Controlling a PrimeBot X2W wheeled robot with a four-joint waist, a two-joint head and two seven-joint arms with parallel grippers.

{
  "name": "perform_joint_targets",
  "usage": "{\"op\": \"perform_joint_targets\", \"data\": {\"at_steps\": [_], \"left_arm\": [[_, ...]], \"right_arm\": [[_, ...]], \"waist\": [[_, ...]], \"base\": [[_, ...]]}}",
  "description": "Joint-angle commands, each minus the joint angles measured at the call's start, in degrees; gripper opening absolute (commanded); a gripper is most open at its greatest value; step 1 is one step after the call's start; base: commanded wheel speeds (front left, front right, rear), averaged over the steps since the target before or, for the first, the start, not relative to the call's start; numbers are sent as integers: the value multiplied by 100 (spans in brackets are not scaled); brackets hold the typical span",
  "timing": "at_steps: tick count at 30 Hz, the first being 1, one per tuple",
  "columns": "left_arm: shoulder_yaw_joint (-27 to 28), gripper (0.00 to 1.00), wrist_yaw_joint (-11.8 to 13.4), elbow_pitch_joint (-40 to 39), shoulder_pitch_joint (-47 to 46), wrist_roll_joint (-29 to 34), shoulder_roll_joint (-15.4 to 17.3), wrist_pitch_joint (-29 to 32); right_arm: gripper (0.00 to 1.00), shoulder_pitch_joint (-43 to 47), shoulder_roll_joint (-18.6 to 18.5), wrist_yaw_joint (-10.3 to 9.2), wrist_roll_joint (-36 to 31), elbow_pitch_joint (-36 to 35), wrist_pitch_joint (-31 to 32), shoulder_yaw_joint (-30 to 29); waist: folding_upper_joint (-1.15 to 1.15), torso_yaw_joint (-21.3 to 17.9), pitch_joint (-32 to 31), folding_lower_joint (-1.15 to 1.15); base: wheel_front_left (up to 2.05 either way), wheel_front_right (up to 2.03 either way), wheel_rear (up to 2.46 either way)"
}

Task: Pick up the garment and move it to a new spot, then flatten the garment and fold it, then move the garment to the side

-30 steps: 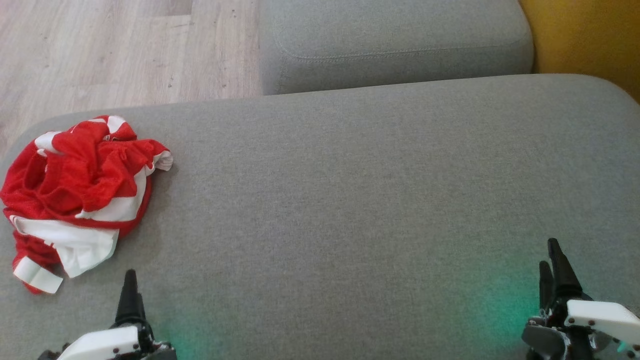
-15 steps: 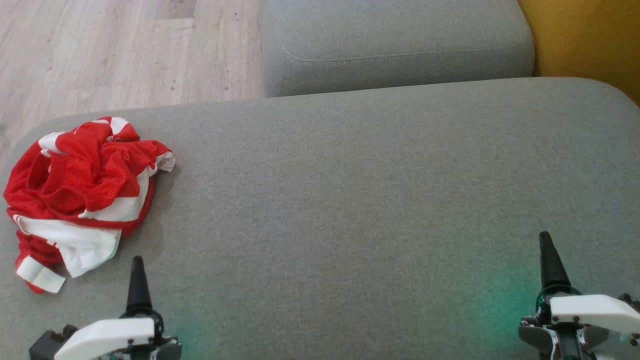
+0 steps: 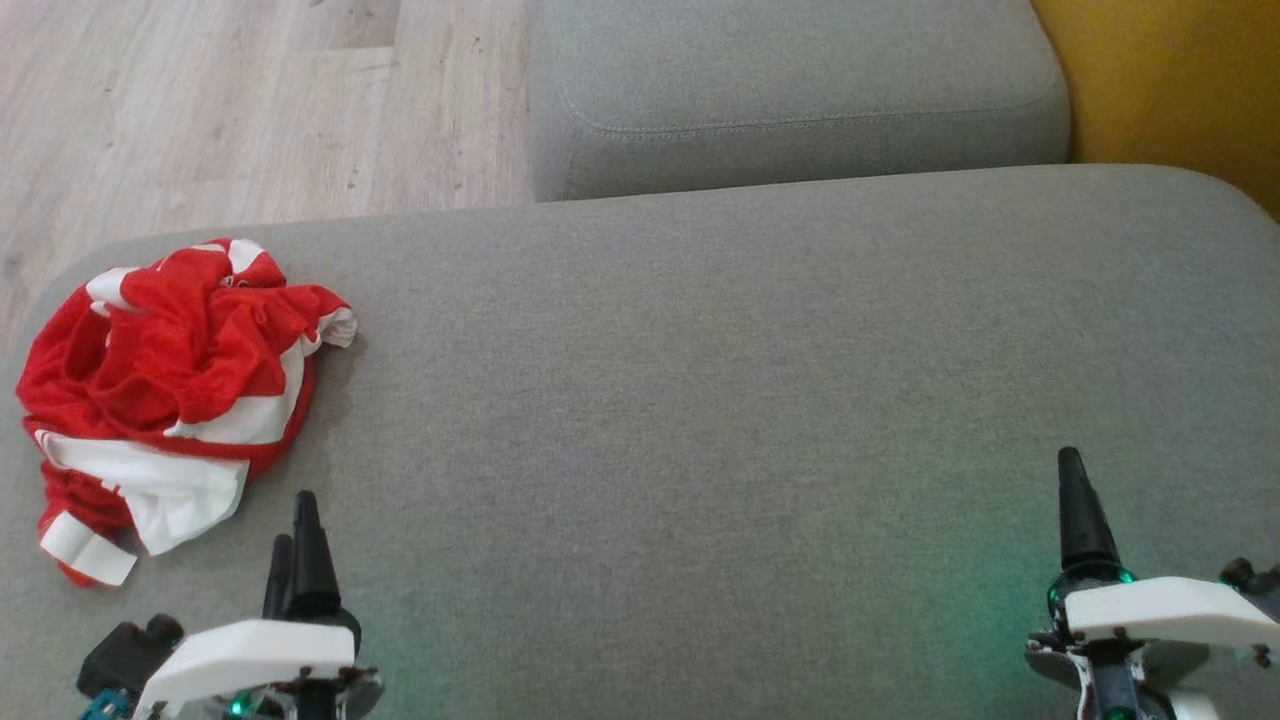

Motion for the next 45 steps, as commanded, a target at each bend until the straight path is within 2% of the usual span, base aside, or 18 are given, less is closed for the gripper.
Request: {"op": "perform_joint_targets", "data": {"at_steps": [1, 20, 45], "left_arm": [[21, 100, 43, -252, -191, 207, 33, -62], [-343, 100, 234, -522, -140, 1809, 85, -385], [-746, 100, 447, -749, -92, 3603, 153, -809]], "right_arm": [[100, -139, -36, 13, -193, -242, -75, 73], [100, -38, -44, 16, -1655, -427, -396, 371], [100, 27, -54, 21, -3470, -655, -818, 646]], "waist": [[0, 3, -9, -1], [0, 59, -118, -1], [0, 96, -223, -1]], "base": [[0, 0, 0], [0, 0, 0], [0, 0, 0]]}}
